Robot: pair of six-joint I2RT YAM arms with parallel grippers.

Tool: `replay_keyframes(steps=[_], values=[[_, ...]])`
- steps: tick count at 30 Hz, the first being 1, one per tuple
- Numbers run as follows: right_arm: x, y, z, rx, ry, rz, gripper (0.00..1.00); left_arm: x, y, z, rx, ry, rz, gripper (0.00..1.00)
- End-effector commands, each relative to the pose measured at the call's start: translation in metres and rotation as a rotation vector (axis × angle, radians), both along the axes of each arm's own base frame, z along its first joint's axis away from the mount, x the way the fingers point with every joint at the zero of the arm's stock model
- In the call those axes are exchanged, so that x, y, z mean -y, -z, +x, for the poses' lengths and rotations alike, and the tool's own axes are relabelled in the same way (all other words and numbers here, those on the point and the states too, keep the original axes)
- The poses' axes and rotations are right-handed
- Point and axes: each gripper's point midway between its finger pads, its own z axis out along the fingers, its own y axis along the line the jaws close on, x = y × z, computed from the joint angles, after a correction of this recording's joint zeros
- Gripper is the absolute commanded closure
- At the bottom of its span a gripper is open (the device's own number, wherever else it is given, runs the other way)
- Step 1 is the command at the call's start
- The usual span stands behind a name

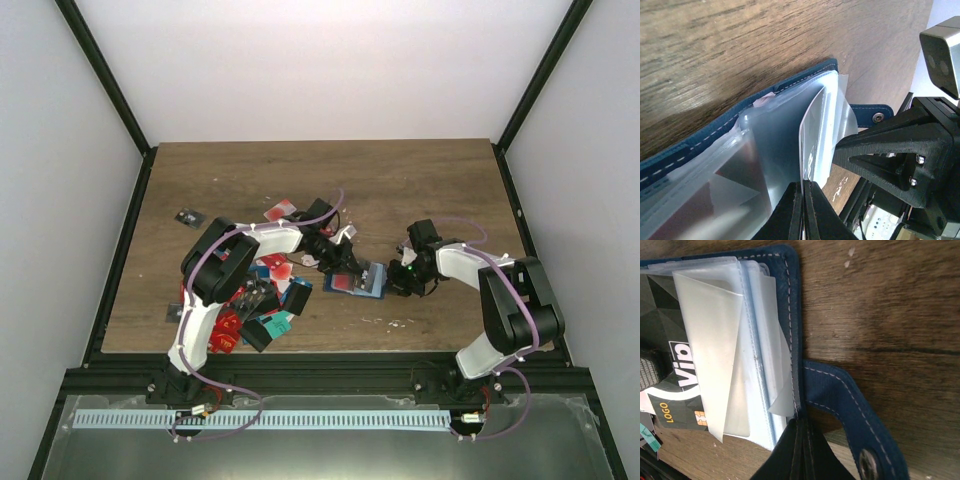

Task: Put the credit cards into the card holder
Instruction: Insert the credit card into the card holder.

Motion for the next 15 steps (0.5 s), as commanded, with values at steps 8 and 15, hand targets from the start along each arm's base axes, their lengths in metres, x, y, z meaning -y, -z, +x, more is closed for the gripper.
replay_keyframes(steps=[8, 15], values=[[-0.0050, 0.0068, -0.0040, -0.036, 0.017, 0.029, 0.99, -0.0035, 0.0302, -0.0184, -0.073, -0.012, 0.079, 0.96], [-0.0063, 0.0062, -0.0043, -0.036, 0.019, 0.039, 0.99, -0.0015, 0.0342, -0.0211, -0.085, -0.011, 0.084, 0.96]])
